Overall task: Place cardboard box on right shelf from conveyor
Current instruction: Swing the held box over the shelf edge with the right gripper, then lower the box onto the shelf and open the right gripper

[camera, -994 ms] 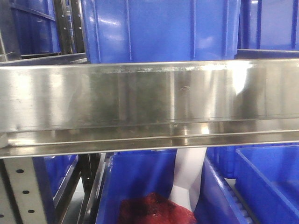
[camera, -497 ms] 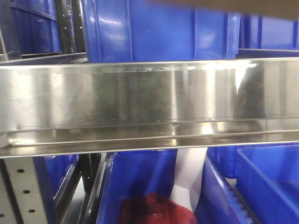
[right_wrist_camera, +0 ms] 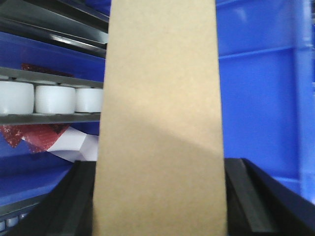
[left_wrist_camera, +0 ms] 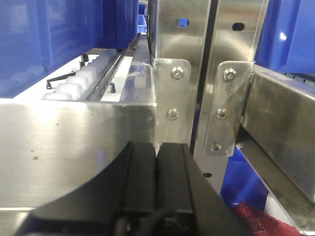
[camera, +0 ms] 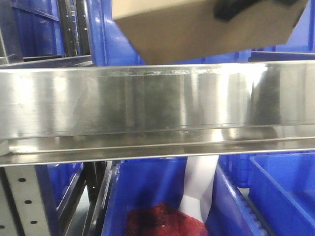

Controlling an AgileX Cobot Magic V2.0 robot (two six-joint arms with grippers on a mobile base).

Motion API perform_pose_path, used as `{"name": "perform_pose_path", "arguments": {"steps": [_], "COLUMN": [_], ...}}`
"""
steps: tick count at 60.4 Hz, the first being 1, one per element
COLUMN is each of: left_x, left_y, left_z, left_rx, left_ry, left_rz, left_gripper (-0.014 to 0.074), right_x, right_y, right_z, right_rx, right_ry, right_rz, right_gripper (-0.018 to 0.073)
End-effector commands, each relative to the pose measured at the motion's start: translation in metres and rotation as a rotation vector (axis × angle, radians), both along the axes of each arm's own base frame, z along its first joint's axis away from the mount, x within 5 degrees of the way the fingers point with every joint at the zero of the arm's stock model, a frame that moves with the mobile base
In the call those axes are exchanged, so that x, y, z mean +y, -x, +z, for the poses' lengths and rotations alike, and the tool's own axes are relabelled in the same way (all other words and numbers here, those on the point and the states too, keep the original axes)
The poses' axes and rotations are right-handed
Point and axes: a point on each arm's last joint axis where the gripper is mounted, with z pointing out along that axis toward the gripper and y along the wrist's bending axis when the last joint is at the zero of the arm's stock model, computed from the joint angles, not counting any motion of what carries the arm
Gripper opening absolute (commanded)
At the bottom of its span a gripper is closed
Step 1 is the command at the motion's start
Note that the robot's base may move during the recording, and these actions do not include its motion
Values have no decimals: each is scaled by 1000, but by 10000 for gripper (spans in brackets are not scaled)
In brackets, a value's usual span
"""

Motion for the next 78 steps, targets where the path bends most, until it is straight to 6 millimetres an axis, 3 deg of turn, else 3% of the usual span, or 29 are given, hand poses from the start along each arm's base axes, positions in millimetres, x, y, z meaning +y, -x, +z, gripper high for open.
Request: {"name": "perform_pose_path", "arguments": {"steps": [1,11,17,25,42,53,63,78], "left_x": [1,1,1,1,1,1,1,1], "left_y": [1,1,1,1,1,1,1,1], "left_z": [6,6,6,6,6,6,6,6], "left_rx": [-91,-91,-91,-91,-91,-91,-91,-91], "left_ry": [8,8,8,8,8,8,8,8], "left_rz": [7,7,7,7,7,7,7,7], "left_gripper": [-116,-116,-116,-116,-116,-116,-116,-116], "right_x": [1,2,3,3,3,3,0,-13], "right_y": [-2,-1,-1,-2,0,7,16,35], "right_z": [20,19,19,21,15,20,31,49], "right_rx": [-147,-124,-105,-120,-82,-38,31,209], "right_ry": [-63,-93,-132,-161,-173,-271,-447,-858], "right_rz": [7,1,-8,-13,-26,-58,-132,-320], "right_gripper": [127,168,324,639,616,616,616,615]}}
